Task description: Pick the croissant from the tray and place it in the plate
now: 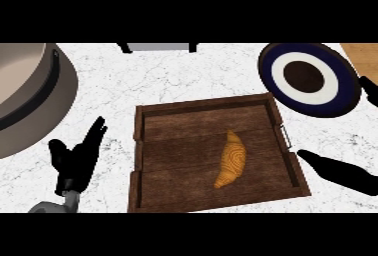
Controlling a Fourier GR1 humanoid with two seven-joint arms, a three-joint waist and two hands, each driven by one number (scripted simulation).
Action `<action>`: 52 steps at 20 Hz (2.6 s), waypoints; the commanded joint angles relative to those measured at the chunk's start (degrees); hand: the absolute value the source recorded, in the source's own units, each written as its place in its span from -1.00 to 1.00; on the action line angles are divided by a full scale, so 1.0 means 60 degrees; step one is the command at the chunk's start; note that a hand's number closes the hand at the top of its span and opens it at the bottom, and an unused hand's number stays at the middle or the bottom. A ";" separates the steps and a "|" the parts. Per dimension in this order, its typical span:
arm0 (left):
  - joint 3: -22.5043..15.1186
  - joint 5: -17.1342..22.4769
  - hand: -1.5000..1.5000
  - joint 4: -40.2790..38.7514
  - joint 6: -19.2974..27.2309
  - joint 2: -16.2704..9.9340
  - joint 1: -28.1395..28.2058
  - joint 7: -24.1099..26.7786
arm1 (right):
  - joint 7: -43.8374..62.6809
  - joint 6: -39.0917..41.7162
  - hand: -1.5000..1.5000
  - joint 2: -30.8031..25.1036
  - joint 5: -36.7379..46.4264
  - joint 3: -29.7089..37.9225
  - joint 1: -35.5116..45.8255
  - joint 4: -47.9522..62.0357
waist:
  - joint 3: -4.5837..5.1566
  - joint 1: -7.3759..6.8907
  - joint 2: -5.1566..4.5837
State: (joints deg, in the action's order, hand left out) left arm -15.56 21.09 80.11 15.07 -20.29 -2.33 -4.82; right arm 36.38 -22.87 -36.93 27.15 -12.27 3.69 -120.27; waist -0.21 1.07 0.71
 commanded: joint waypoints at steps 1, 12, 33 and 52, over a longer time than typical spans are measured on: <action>-0.0363 0.0104 0.00 0.0051 0.0055 0.0295 -0.0100 -0.0862 | 0.1735 0.2077 -1.00 -0.0990 -0.0311 -0.0460 0.0090 -0.0778 | 0.0080 -0.0038 -0.0072; -0.0415 -0.0117 0.00 -0.0183 -0.0279 0.0528 -0.0253 -0.0782 | 0.6212 0.5018 -1.00 -0.0153 -0.0185 -0.2507 0.2583 -0.0869 | 0.0066 -0.0303 -0.0133; -0.0032 -0.0398 0.00 0.0354 -0.0366 0.0592 0.0227 -0.0990 | 0.6634 0.5515 -1.00 0.4067 0.2169 -0.3710 0.3345 0.2497 | 0.0040 -0.0182 -0.0102; 0.0594 -0.0530 0.00 -0.0120 -0.0827 0.0737 0.0088 -0.0883 | 0.5573 0.6038 -1.00 0.5291 0.4056 -0.3433 0.2357 0.4335 | 0.0039 -0.0169 -0.0119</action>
State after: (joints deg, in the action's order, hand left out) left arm -12.80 16.82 82.05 11.43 -16.24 -1.31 -7.89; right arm 63.18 10.52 -7.93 50.12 -32.95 17.91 -95.65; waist -0.40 0.02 0.39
